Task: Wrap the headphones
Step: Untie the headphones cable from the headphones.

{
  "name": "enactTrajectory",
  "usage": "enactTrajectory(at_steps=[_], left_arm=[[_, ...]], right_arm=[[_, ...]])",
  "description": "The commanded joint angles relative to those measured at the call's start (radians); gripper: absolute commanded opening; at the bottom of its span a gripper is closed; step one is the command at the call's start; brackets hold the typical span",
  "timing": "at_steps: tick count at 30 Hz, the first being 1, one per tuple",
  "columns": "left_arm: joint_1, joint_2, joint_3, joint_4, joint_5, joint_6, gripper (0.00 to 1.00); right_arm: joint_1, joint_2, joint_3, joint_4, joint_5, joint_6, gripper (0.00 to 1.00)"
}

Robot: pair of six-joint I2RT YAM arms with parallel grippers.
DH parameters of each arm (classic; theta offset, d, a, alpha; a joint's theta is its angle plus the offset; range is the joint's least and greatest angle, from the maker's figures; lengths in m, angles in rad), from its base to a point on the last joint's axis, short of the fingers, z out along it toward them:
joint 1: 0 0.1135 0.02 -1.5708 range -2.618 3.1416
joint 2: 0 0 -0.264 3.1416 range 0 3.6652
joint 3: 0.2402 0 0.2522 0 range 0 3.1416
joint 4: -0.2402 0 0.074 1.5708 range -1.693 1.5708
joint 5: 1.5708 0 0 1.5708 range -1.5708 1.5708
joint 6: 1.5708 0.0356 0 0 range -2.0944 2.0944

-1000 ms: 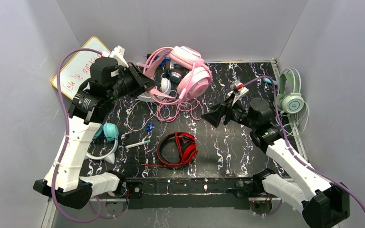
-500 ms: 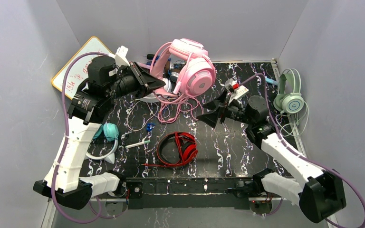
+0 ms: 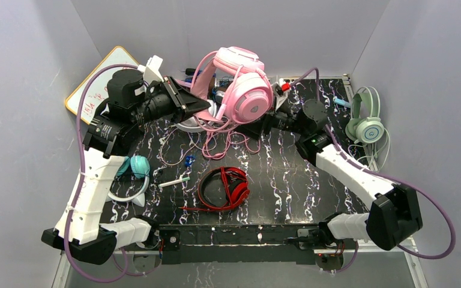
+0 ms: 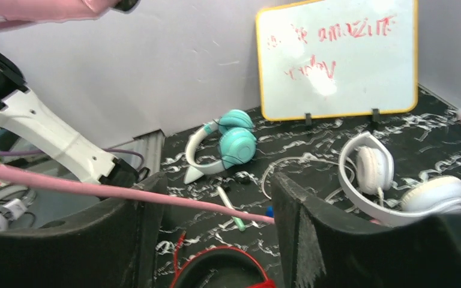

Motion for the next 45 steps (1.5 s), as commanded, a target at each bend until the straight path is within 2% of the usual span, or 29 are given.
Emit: enactTrajectory(at_steps=[1,4,7,8,19,27,33,35,40,45], left_arm=[[-0.002,-0.022,0.022,0.069,0.107,-0.009,0.00],[-0.003,-0.017,0.009,0.068,0.142,0.019,0.00],[-0.003,-0.017,-0.009,0.069,0.166,0.041,0.00],[-0.002,-0.018,-0.016,0.068,0.168,0.048,0.00],[-0.004,-0.040,-0.118,0.069,0.165,0.103,0.00],[-0.014,-0.019,-0.123,0.091,0.192,0.101,0.00],[-0.020,-0.005,-0.143,0.146,0.196,0.057,0.00],[-0.023,-0.003,-0.166,0.188,0.186,0.022,0.00],[-0.025,-0.024,-0.261,0.365,0.123,-0.113,0.00],[-0.025,-0.030,-0.324,0.564,0.103,-0.287,0.00]], right_arm=[[0.016,0.040,0.071,0.154,-0.039,0.089,0.64],[0.014,0.039,0.069,0.200,-0.020,0.133,0.41],[0.013,0.028,0.075,0.172,0.042,0.154,0.04],[0.011,0.025,0.081,0.147,0.068,0.157,0.01],[-0.066,0.029,0.097,0.016,0.194,0.238,0.01],[-0.079,0.174,0.149,-0.011,0.096,0.315,0.01],[-0.024,0.213,0.197,-0.116,0.094,0.221,0.01],[0.014,0.224,0.193,-0.102,0.079,0.206,0.04],[0.082,0.218,0.099,0.065,0.056,0.238,0.23],[0.091,0.229,0.030,0.231,0.021,0.294,0.26]])
